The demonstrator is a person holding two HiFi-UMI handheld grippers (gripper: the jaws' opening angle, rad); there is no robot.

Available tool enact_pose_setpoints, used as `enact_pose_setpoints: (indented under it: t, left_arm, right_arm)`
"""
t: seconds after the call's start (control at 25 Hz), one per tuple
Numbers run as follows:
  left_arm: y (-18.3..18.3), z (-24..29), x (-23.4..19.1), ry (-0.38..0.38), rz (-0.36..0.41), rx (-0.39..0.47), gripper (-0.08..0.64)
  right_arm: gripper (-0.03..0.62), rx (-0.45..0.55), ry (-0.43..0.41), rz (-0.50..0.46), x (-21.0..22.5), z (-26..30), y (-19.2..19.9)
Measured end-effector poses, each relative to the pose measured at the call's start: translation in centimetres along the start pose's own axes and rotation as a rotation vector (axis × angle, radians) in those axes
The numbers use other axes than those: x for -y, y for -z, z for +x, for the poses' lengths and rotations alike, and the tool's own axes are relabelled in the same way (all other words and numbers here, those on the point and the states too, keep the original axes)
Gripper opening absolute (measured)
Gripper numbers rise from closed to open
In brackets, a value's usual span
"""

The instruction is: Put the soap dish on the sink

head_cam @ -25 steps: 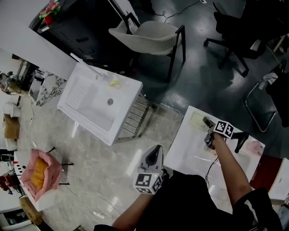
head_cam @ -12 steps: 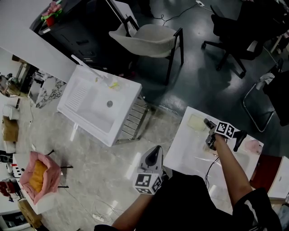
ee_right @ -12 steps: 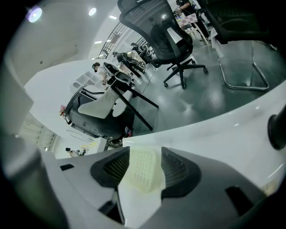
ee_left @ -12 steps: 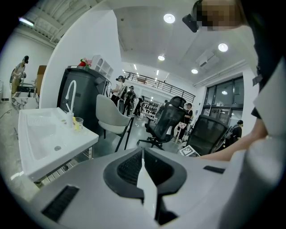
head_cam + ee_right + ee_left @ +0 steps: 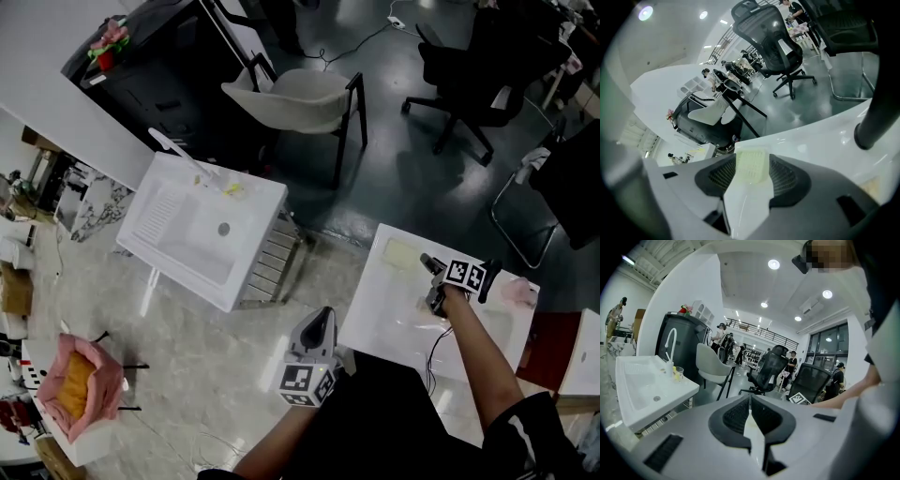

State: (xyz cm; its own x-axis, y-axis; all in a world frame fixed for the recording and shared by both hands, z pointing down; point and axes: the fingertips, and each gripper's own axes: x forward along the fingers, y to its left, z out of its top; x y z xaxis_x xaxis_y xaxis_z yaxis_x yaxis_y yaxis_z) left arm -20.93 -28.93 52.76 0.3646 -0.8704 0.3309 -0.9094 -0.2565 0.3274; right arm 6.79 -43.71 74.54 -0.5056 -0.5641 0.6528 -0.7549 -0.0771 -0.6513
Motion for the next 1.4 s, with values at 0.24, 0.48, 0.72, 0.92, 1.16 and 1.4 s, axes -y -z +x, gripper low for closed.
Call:
enact_pose_setpoints:
  t: [0.24, 0.48, 0.72, 0.92, 1.16, 1.4]
  left_arm:
    - [0.2, -3.2, 0.2, 0.036, 0.024, 0.02, 0.018]
    - [0.5, -6.1, 0.3, 0.078, 0.028, 0.044, 0.018]
    - [1.5, -8.7, 0.8, 0.127, 0.018, 0.061, 0.018]
    - [3.4, -10.2, 1.6, 0.186, -0.007, 0.058, 0.018]
    - [7.2, -10.6, 3.4, 0.255, -0.054, 0.006, 0.018]
    - [7.1, -10.7, 4.0, 0.291, -0.023, 0.008, 0.018]
  right_arm:
    - [0.204, 0.018, 0.021, -0.094, -1.3, -3.6, 3.0]
    - [0.204, 0.065, 0.006, -0.116, -3.1, -7.7, 6.2]
    - [0.204, 0.118, 0.01, -0.238, -5.2, -13.2, 8.4]
    - [0.204, 0.118, 0.011, -0.325, -7.3, -17.6, 11.8]
    - [0.204, 0.106, 0.019, -0.453, -10.9, -23.0, 16.8]
    - [0.204, 0.13, 0.023, -0.46, -12.1, -26.6, 19.3]
